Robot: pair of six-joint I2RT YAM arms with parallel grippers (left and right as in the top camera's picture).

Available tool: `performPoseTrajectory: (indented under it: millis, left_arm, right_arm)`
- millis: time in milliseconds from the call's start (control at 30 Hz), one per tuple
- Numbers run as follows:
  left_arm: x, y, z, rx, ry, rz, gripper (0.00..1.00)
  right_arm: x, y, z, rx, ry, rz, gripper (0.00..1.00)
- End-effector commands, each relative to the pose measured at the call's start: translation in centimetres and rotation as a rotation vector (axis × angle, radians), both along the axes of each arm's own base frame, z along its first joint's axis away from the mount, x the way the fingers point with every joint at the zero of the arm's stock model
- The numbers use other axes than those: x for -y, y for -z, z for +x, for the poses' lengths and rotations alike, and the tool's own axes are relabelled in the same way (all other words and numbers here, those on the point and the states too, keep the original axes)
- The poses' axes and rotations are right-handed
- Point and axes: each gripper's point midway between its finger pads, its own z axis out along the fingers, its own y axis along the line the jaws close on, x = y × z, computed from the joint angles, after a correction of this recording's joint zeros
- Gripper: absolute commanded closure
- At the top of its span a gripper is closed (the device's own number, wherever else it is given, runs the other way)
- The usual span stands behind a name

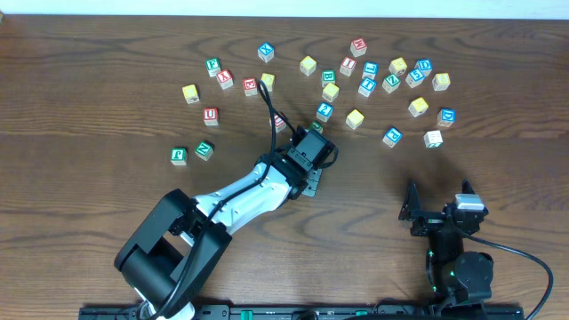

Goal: Spell out AI2
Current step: 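Raise the left gripper and retract it back toward the left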

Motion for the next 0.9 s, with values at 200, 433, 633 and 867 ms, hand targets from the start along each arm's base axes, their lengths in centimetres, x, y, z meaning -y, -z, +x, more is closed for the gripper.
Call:
performPoseTrajectory:
  millis: [200,433,633,867]
  left_arm:
    - [-1.1,0.3,0.6,0.031,-0.047,0.041,0.54]
    - [-1.1,0.2,0.8,0.039,-0.049,0.041,0.54]
    - [-0.8,-0.6,1.2,0.061,-0.050,0.023,0.54]
    - [1.0,-6.3,3.2,0.181,-0.015,-0.060,0.45]
  right_arm:
    - [0.3,0.0,0.0,0.000,0.011,-0.002,0.01]
    - [0.3,0.0,0.0,0.000,0.011,-0.002,0.01]
    - [0.3,0.0,0.0,0.000,0.011,-0.002,0.01]
    - [0.3,0.0,0.0,0.000,0.011,-0.002,0.01]
